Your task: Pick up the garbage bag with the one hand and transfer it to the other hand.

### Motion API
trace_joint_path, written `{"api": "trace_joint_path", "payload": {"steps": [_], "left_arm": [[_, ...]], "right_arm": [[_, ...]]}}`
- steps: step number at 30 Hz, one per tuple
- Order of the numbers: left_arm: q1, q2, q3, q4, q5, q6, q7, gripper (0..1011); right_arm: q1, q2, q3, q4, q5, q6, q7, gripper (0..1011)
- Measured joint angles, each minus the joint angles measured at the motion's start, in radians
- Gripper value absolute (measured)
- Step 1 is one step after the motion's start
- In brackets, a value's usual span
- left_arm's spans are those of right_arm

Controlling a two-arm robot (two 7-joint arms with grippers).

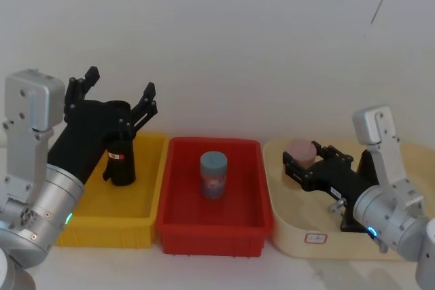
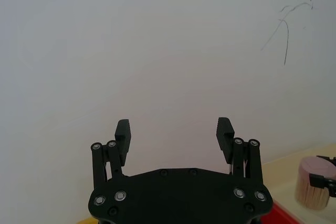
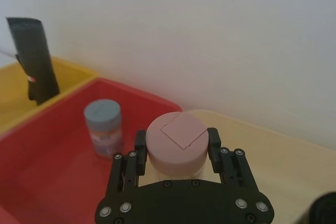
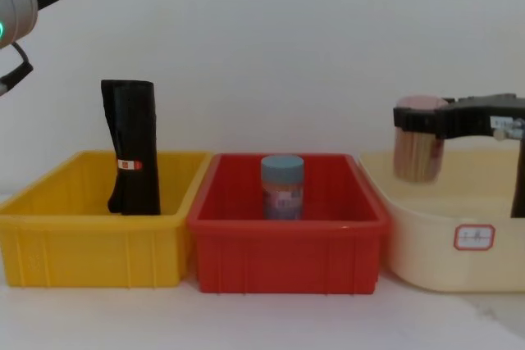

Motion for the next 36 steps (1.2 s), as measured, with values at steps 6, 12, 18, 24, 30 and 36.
{"api": "trace_joint_path", "payload": {"steps": [6,12,18,24,30,36], "left_arm": [[0.0,0.0,0.0,0.0,0.0,0.0,0.0,1001],[0.0,0.0,0.0,0.0,0.0,0.0,0.0,1001],[0.0,0.0,0.0,0.0,0.0,0.0,0.0,1001],[0.0,0.0,0.0,0.0,0.0,0.0,0.0,1001],[0.0,0.0,0.0,0.0,0.0,0.0,0.0,1001],[0.0,0.0,0.0,0.0,0.0,0.0,0.0,1001]], "right_arm": [[-0.001,0.0,0.008,0.028,-0.016,-0.005,-0.012,693],[-0.002,0.001,0.015,0.036,-0.026,-0.011,-0.018,862],[-0.012,0.0,0.025,0.014,-0.028,-0.011,-0.019,1002],[-0.026,-0.005,0.035,-0.028,-0.02,-0.009,-0.018,1001],[-0.045,-0.011,0.042,-0.091,0.0,0.001,-0.013,1001],[-0.06,-0.014,0.044,-0.138,0.015,0.01,-0.01,1001]]}}
